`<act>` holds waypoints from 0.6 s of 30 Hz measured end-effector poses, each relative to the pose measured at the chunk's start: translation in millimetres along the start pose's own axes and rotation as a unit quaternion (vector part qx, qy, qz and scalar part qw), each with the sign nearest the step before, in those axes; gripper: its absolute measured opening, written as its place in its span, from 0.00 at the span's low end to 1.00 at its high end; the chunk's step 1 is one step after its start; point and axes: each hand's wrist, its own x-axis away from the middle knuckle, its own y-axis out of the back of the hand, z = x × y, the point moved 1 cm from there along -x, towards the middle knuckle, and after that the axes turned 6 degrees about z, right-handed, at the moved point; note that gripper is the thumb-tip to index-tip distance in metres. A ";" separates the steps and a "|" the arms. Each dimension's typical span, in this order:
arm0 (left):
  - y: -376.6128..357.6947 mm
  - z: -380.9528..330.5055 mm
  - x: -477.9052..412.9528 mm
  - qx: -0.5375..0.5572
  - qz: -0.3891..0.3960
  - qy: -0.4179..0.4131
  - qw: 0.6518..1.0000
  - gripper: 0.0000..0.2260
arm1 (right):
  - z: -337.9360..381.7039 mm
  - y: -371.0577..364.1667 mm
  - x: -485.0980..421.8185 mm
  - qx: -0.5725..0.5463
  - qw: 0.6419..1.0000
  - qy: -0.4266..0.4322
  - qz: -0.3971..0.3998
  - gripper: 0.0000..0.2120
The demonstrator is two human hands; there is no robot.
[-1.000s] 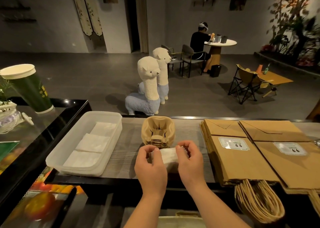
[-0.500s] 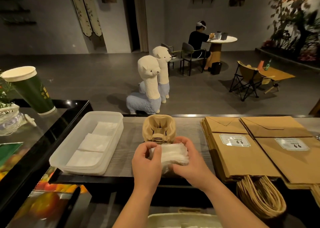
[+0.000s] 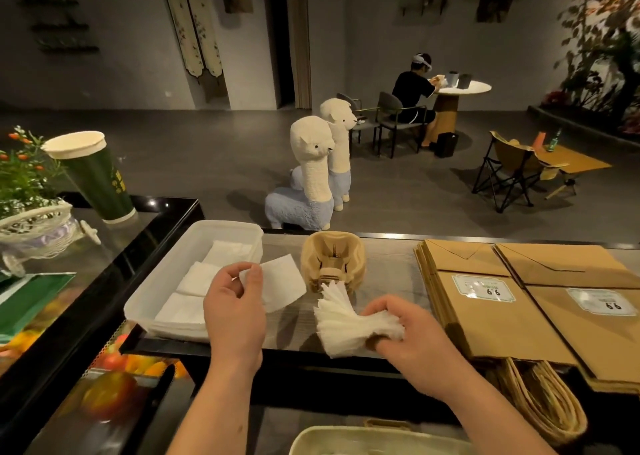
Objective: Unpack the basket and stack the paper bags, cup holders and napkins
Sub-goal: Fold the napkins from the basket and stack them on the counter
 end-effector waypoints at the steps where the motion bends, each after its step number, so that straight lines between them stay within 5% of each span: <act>1: 1.8 0.2 0.9 -0.011 0.013 0.000 1.000 0.03 | 11.0 3.9 7.0 0.013 0.999 0.000 0.046 0.20; 6: -4.9 3.0 15.7 -0.022 0.115 -0.001 0.993 0.04 | 44.5 13.0 17.8 -0.018 0.982 0.001 0.187 0.17; 12: -15.5 10.5 34.7 0.042 0.327 0.050 0.943 0.05 | 15.9 8.2 4.2 -0.063 0.995 0.025 0.077 0.18; 18: -19.6 17.9 37.2 0.073 0.392 0.107 0.911 0.04 | -0.5 7.8 -2.2 -0.115 0.993 -0.001 0.040 0.15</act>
